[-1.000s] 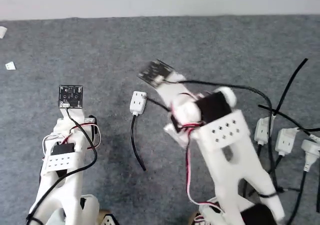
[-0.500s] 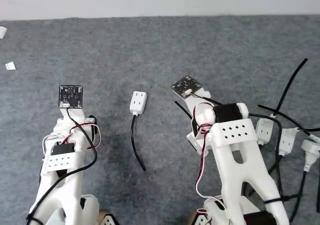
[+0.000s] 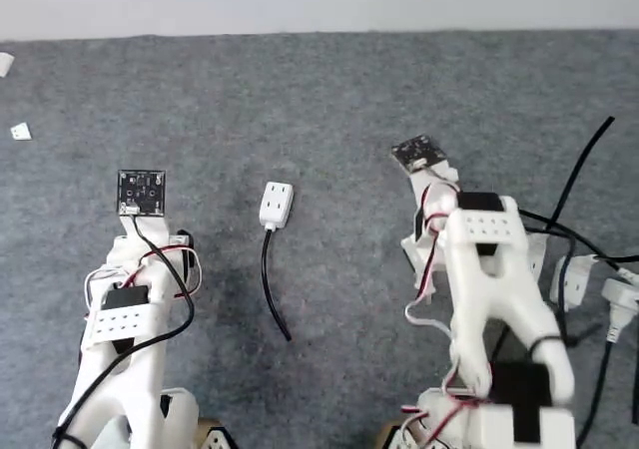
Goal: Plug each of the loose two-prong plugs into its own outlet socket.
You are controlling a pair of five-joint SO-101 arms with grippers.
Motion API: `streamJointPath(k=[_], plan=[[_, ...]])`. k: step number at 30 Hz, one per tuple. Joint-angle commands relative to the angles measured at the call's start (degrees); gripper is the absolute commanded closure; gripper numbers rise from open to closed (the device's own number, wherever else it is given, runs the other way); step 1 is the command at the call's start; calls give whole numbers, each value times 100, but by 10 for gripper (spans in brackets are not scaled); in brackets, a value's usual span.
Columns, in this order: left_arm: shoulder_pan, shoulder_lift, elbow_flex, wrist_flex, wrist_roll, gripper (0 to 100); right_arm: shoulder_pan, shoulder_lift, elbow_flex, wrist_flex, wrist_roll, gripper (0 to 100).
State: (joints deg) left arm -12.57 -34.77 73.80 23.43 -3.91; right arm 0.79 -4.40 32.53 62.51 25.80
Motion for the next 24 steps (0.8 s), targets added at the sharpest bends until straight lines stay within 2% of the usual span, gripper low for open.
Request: streamJointPath(k=[1,7,14,24], plan=[[-44,-141,-13,-158,53,874,409,708,-598,-22,88,989],[-35,-141,-4,-158,53,874,637,1930,-1732,-13,105,980],[-44,-149,-4,-158,53,874,822,2554,-2734,611,378,805],[-44,-149,-4,-158,53,874,857,2554,-3798,1552,475,812]])
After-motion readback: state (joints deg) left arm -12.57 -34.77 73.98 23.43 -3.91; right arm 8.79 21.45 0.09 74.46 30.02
